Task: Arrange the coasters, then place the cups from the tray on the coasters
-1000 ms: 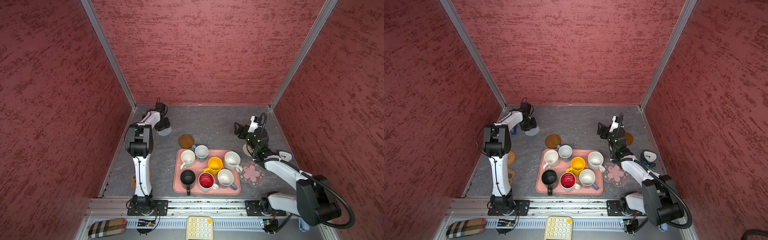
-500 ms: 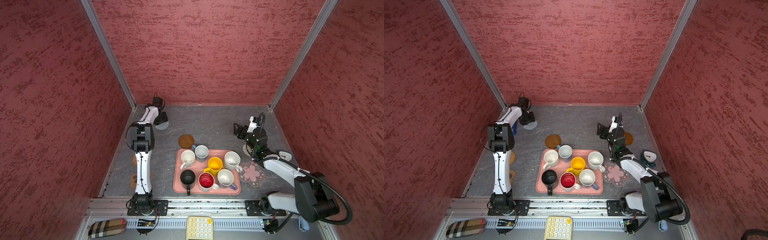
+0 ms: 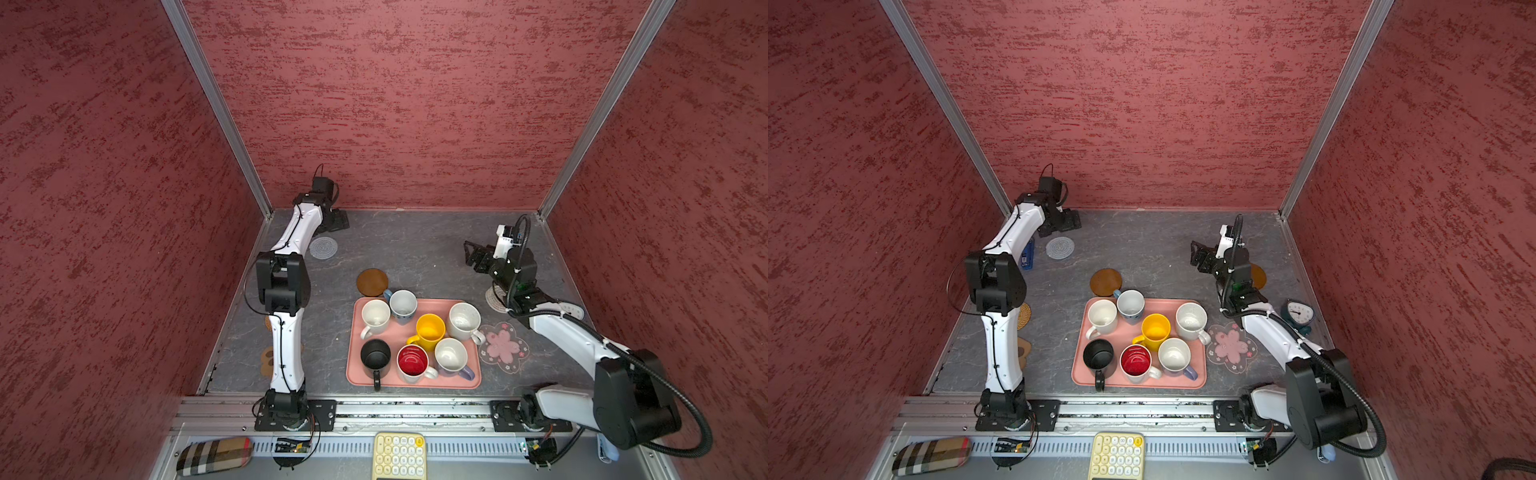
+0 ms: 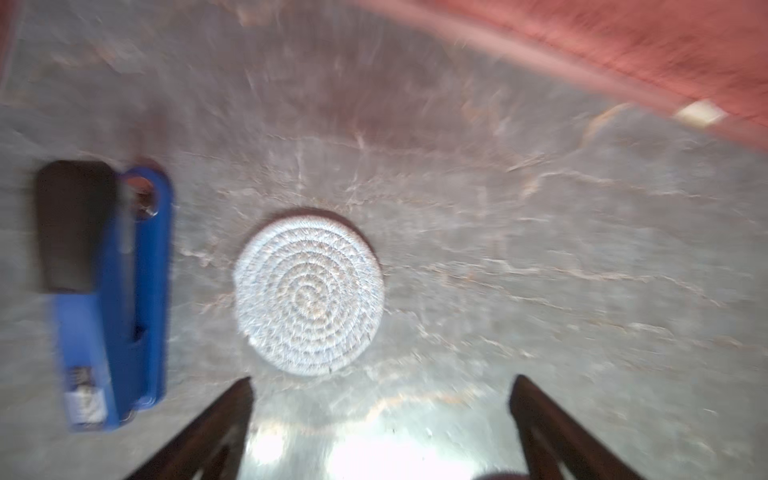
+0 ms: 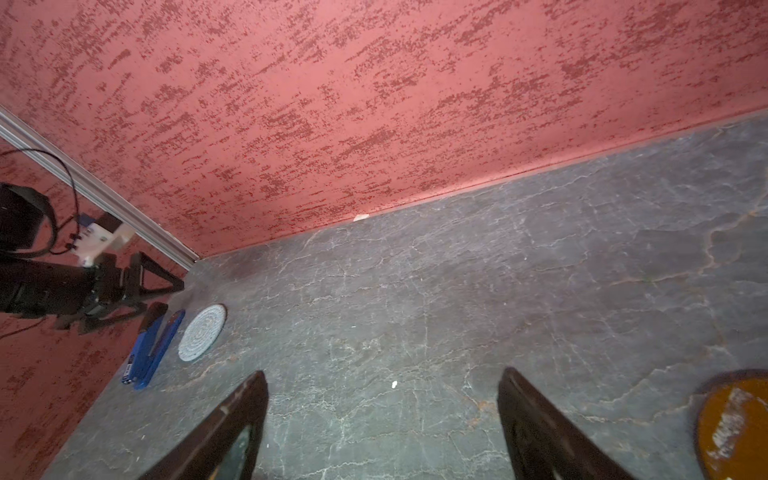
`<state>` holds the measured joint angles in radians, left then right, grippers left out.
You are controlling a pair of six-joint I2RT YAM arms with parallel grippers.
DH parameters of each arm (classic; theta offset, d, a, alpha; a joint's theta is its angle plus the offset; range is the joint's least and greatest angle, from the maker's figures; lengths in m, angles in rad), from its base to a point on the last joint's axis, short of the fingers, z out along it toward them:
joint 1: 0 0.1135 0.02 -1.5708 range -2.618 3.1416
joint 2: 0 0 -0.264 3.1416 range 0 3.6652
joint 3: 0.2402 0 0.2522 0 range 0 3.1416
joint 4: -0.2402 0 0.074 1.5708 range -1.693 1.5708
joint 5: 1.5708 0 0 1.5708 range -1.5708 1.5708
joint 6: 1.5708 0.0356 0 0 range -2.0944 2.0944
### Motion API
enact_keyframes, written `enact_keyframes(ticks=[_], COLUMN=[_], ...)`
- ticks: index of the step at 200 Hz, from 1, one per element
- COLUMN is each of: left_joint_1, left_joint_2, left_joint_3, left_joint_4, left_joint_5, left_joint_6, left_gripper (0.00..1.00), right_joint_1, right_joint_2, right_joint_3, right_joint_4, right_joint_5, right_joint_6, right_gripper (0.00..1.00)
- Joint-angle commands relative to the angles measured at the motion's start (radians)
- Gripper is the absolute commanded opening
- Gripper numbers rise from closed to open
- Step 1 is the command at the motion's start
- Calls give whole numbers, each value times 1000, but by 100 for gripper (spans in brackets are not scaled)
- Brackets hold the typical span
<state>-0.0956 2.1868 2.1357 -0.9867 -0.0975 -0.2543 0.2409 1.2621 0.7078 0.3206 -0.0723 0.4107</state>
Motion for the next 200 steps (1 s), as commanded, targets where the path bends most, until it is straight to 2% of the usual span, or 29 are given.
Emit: enact_keyframes(ticks=[1,88,121,158,200], left_joint_1=[-40,-40,18,123,174], left_joint_2=[-147,-765,-958,-1024,-965], left_joint_3=[-59,-699,-936,-1124,-1259], left_joint_4=[-43,19,53,48,99], left_joint_5=[-72,-65,-26,0,-108], left_joint_6=[26,-135,-212,-306,-352], left_gripper=[100,100,100,100,100], right_joint_1=[22,176,241,308,347], right_joint_2=[-56,-110,-77,-41,-9], right_joint_3=[72,224,264,250,248], right_joint_4=[-145,-442,-503,-498,-496], right_joint_5=[-11,108,136,160,172], right_joint_6=[-13,-13,-1,20,35], right_gripper=[87,87,87,87,87])
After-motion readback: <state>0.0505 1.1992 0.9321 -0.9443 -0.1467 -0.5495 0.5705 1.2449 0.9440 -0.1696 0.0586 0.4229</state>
